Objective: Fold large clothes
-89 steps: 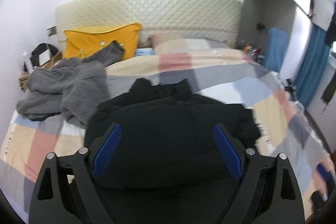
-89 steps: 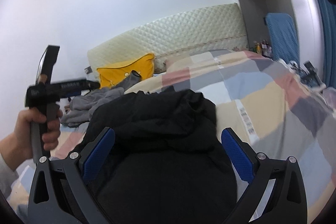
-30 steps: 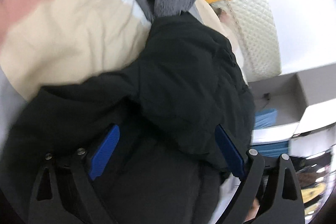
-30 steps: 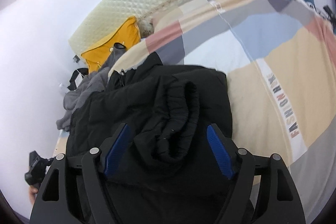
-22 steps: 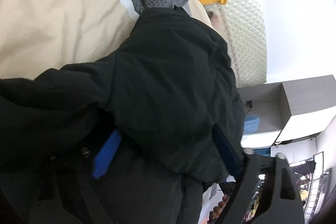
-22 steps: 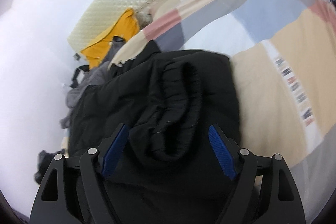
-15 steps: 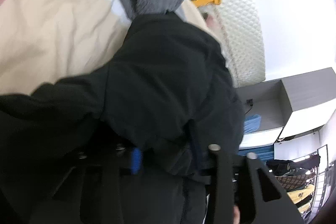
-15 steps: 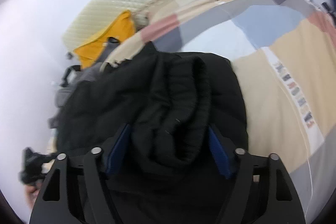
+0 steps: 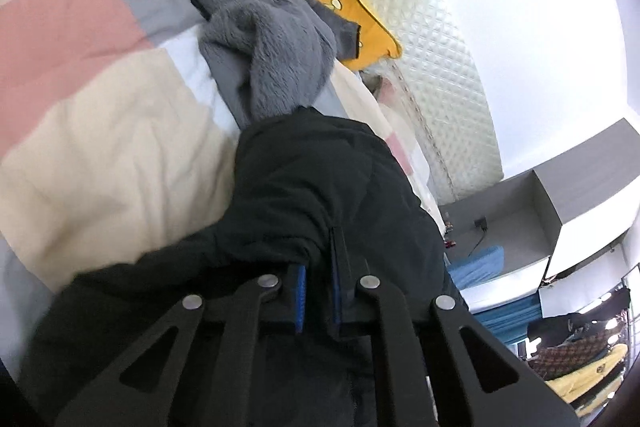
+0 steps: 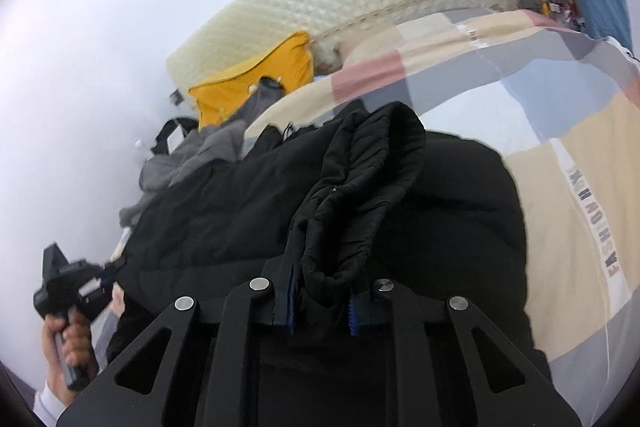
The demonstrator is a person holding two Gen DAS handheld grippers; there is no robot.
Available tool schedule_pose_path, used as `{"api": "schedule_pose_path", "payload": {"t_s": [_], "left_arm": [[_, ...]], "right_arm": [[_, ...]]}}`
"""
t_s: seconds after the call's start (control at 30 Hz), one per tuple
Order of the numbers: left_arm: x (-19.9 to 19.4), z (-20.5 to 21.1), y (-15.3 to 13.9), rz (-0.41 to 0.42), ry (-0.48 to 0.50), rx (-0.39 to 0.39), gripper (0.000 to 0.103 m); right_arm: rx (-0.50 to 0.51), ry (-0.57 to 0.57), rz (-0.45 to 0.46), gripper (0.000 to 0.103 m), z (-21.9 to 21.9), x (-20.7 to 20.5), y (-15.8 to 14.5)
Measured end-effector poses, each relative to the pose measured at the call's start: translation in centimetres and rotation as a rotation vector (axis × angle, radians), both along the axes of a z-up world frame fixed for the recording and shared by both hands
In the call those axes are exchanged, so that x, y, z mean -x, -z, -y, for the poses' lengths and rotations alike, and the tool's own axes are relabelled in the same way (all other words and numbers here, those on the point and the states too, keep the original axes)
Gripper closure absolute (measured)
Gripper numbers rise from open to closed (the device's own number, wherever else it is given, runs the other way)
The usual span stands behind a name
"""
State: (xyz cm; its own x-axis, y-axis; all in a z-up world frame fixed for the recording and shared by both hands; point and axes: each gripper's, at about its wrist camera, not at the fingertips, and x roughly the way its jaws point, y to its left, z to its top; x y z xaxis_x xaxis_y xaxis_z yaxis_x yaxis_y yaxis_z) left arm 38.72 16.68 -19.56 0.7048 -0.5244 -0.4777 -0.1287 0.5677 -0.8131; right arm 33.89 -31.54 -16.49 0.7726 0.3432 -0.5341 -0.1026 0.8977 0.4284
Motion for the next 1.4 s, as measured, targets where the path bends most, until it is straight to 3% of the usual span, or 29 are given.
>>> {"api": "schedule_pose_path", "payload": {"t_s": [0.17,0.47,0.57,0.63,0.67,0.73,0.8,1.07,1.27,1.4], "left_arm": [[-1.2,0.5,0.4,-0.015,0.027,-0.134,0.095],[-1.3,0.6,0.9,-0.022,0.067,-0.186,0.094],[-0.6,0.6,0.6,-0.021,0.073,-0.201,0.088],[0.2,0.4,0.4,-0.046,0.064,-0.194,0.074],[0.7,0.3,0.2,-0.048,0.060,-0.192,0.069],[2.0,0.3,-0.8,-0.043,0.048,-0.226,0.041],[3.7,0.5,-2.3,-0.007,0.029,-0.280,0.034],[8.7,1.4,-6.5,0.070,0.115,-0.349,0.034],[12.3,-1.2,-13.1,0.126,0.120,-0.381,0.034],[14.5,-4.8,-17.1,0.122,0.094,-0.381,0.034]], "right_arm": [[0.075,-0.015,-0.064,0.087,-1.3,-1.3,2.6],[0.170,-0.009,-0.059,0.084,-2.5,-1.8,3.5],[0.190,-0.002,-0.058,0.081,-2.8,-1.2,2.9],[0.210,-0.006,-0.065,0.066,-2.9,-0.6,2.3],[0.220,-0.016,-0.060,0.064,-3.0,-0.1,2.0],[0.241,-0.030,-0.045,0.056,-3.2,1.0,1.3],[0.263,-0.042,-0.029,0.050,-3.4,2.2,0.5],[0.197,-0.063,0.021,0.049,-3.0,9.7,-3.3],[0.192,-0.118,0.054,0.049,-1.2,14.2,-8.2],[0.259,-0.196,0.048,0.049,0.4,17.2,-10.6]]}}
